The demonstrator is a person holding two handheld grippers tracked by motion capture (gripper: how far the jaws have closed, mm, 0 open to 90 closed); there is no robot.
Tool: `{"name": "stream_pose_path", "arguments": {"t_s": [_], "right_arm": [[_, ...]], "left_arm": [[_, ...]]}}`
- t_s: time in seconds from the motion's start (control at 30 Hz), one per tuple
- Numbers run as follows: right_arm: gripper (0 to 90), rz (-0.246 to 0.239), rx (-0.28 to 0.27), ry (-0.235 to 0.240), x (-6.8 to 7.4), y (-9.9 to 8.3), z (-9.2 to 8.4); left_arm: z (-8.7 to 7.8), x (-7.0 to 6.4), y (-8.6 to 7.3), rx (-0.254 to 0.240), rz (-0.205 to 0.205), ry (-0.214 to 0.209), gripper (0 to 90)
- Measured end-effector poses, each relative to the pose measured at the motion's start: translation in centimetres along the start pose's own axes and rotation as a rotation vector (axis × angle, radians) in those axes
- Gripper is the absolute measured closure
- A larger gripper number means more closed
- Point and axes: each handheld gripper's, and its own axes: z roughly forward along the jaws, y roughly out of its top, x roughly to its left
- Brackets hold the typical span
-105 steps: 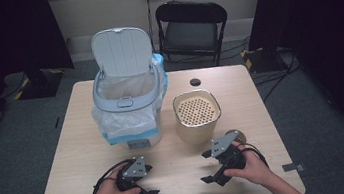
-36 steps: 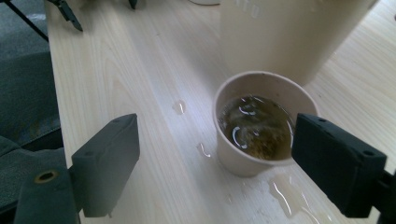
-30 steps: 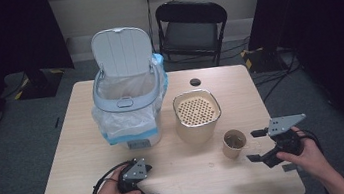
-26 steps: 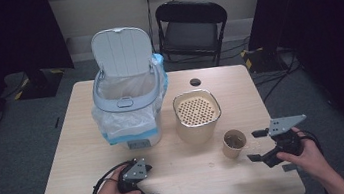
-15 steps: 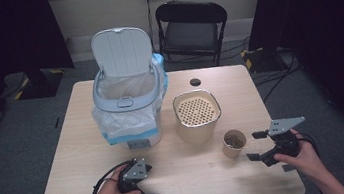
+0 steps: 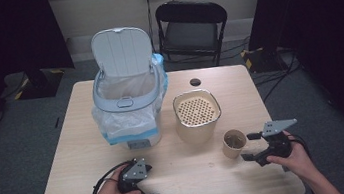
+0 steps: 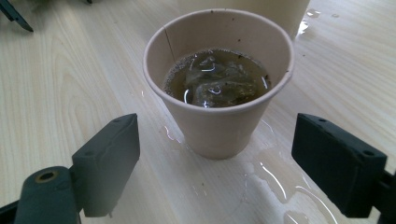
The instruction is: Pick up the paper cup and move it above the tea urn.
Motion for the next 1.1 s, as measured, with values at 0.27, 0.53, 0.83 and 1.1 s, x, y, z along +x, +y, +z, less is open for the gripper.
{"name": "stream_pose_path", "arguments": {"t_s": [0.27, 0.53, 0.83, 1.1], "right_arm": [[15.0, 0.014, -0.026, 0.023, -0.3, -0.2, 1.4], [15.1, 0.006, -0.041, 0.038, -0.4, 0.0, 2.8], [18.3, 0.008, -0.072, 0.041, -0.6, 0.1, 3.7], [19.7, -0.003, -0.091, 0.036, -0.6, 0.5, 4.2]], "left_arm": [[0.0, 0.0, 0.0, 0.000, 0.000, 0.000, 4.1], [0.0, 0.0, 0.0, 0.000, 0.000, 0.000, 4.1], [0.0, 0.0, 0.0, -0.007, -0.002, 0.000, 4.1], [0.0, 0.0, 0.0, 0.000, 0.000, 0.000, 4.1]]}}
